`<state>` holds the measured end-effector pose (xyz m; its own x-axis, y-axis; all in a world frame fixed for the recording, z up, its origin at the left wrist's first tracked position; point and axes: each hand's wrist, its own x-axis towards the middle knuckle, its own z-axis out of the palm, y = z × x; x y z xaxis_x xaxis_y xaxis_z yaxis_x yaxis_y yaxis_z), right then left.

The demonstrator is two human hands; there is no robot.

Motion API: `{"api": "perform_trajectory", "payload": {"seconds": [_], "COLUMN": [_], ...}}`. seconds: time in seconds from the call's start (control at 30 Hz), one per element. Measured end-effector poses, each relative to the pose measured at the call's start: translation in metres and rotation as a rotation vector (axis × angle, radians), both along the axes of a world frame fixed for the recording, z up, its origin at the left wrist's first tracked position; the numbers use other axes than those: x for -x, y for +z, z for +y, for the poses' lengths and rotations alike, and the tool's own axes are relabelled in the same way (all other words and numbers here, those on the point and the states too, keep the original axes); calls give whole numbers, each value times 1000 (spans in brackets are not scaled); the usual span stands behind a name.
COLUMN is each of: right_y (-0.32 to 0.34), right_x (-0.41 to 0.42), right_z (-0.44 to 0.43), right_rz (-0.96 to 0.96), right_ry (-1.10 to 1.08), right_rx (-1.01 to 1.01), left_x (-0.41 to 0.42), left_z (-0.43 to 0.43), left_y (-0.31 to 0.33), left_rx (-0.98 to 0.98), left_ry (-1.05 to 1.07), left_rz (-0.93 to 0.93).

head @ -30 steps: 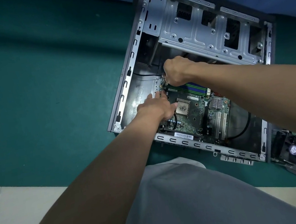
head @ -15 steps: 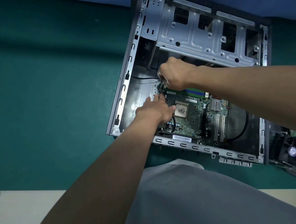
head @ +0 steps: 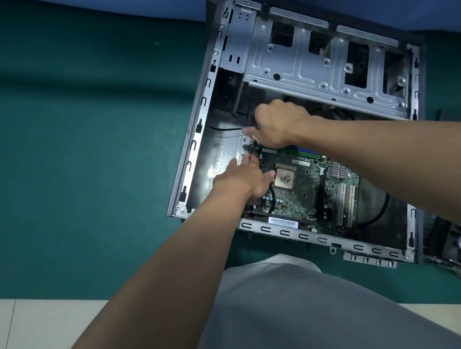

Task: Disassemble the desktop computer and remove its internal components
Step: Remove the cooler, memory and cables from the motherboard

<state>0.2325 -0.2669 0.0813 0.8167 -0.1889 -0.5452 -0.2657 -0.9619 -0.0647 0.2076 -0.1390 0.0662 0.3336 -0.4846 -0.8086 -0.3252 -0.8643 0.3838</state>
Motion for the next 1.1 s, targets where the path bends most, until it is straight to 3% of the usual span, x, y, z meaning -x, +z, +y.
{"api": "perform_trajectory", "payload": {"seconds": [0.1,0.3,0.5,0.7,0.9,1.1], "right_y": [0,2,1,6,4,6], "right_x": [4,3,3,-3,-4,-3], "right_z": [-2,-5,-8,-5,-6,-7], "right_rz": [-22,-34,-5,10,40,15], "right_ry": [29,20,27,57,76,96], "right_rx": [55,-88,5,-154,25,-106], "left_x": [0,0,0,0,-1,-1], "left_z": [0,-1,-1,-1,-1,0], "left_y": [0,-2,-2,-2,-2,-3], "left_rx": [6,8,2,5,4,7], "left_ry": [9,6,4,13,16,8], "left_rz": [3,5,10,13,11,9]}}
